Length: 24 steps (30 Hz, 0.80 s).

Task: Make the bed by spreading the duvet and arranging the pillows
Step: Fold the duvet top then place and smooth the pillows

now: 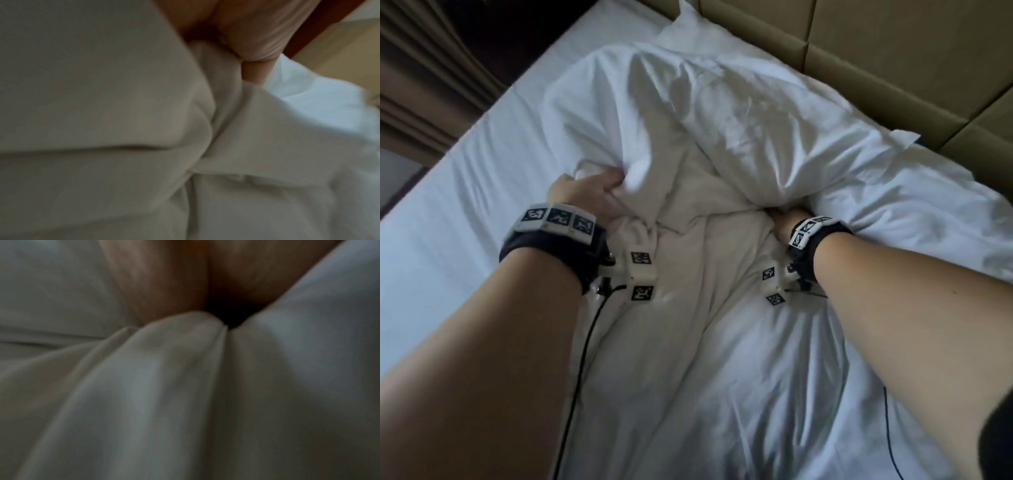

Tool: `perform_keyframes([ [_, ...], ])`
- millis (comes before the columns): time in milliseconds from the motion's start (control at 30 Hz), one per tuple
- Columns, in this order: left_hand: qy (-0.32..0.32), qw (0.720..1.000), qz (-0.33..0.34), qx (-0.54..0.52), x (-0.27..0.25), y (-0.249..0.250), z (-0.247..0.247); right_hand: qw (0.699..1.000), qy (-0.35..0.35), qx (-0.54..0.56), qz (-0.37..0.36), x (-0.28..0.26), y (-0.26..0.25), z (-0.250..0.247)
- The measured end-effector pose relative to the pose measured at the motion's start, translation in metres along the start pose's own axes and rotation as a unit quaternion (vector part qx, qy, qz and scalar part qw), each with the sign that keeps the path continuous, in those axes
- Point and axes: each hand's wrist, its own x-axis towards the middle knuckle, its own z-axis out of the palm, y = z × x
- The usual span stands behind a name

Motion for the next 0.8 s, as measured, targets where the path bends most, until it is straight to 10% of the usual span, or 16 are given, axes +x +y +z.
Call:
perform_keyframes([
  [233, 0.016, 0.988, 0.134, 0.077, -0.119, 0.066, -0.003, 0.938, -0.01, 0.344, 0.049, -0.099, 0.03, -0.055],
  [567, -0.05, 0.9, 0.271, 0.338, -0.325, 0.108, 0.056, 0.843, -0.046, 0.526, -0.104, -0.252, 0.06, -0.185],
  [800, -0.178, 0.856, 0.38, 0.302, -0.449, 0.092, 0.11, 0.942, 0.076, 0.308, -0.111, -0.306, 0.105, -0.199],
])
